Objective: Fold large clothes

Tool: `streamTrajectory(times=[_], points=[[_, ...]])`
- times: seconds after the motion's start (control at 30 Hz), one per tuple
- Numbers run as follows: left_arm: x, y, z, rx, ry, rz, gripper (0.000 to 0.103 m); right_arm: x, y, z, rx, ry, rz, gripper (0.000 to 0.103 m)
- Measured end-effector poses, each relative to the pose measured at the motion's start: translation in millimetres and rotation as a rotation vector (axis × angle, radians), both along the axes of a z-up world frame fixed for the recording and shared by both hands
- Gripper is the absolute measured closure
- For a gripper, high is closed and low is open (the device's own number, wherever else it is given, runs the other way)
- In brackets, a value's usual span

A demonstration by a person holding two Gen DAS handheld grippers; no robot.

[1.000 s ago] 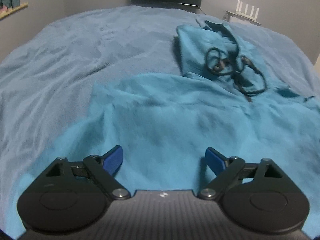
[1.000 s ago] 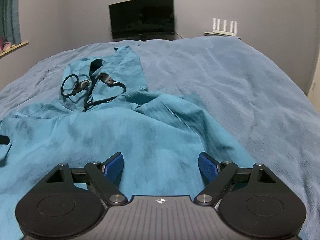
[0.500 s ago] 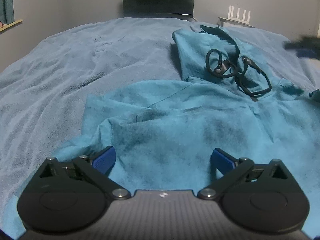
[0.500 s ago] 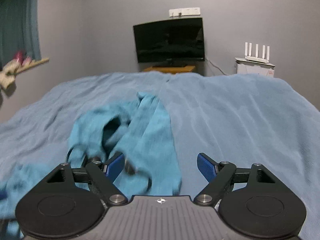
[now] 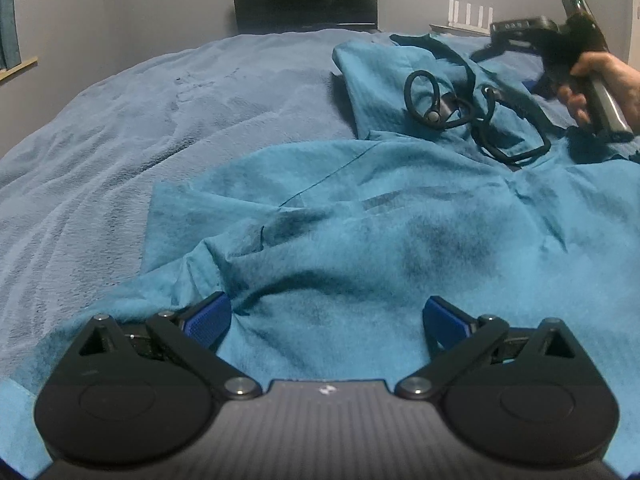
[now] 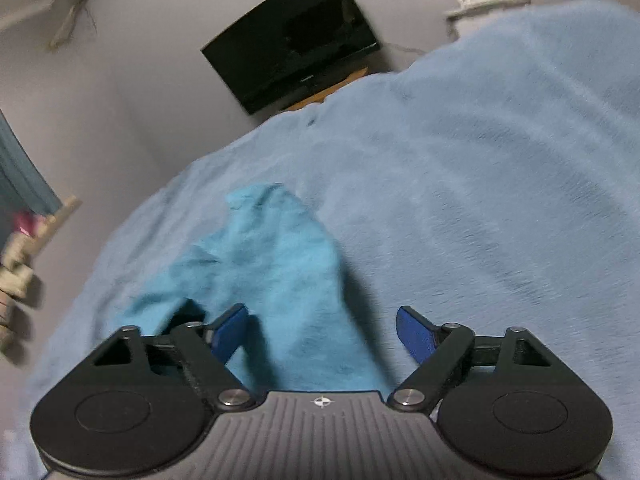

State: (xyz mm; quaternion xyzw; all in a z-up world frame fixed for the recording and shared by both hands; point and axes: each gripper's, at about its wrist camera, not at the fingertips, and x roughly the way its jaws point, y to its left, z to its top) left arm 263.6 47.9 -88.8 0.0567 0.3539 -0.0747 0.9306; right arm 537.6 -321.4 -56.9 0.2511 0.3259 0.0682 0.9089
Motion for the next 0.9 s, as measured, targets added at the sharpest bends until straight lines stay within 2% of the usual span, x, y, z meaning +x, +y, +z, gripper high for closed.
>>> streamTrajectory(times=[0.03,0.07,0.1,0.27,0.37,0.5,0.6,0.73,0.8,0.9], points=[[-0.1,-0.3,-1.1,-0.001,-0.003,-0.002,0.0,-0.7,1.7,2.2,0.028,-0.024,0.018,0.067],[-0.3,-0.4,-1.7,-0.003,-0.005,-0.003,0.0,-2.5,4.5,6.2,0.043,-0.047,0.028,0.08],[0.2,-0.7,-2.7,-0.005,-0.006,-0.004,0.0,-6.2,9.0,11.0,0.045,-0.073,0.046,0.096],[0.9,1.2,-3.3,-0.021,-0.006,-0.008,0.0,-56.1,29.1,57.3,0.034,-0.239,0.223,0.099],[0.4,2.3,-2.0,-0.025,-0.003,-0.012,0.0,-111.6,41.5,89.2,-0.022,-0.324,0.32,0.1],[-6.2,8.1,7.7,-0.062,-0.008,-0.001,0.0,-192.7,58.5,112.8,-0.073,-0.372,0.429,0.1],[-16.6,16.9,20.2,-0.112,-0.011,0.013,0.0,-257.9,75.4,113.2,-0.159,-0.367,0.51,0.1],[-36.7,35.6,41.1,-0.186,-0.034,0.079,0.0,-338.1,93.6,93.9,-0.294,-0.311,0.585,0.1],[-48.1,45.8,51.2,-0.23,-0.042,0.107,0.0,-373.2,95.5,81.1,-0.345,-0.268,0.594,0.1],[-63.8,54.5,64.0,-0.245,-0.054,0.134,0.0,-409.9,95.8,60.1,-0.437,-0.212,0.572,0.098]])
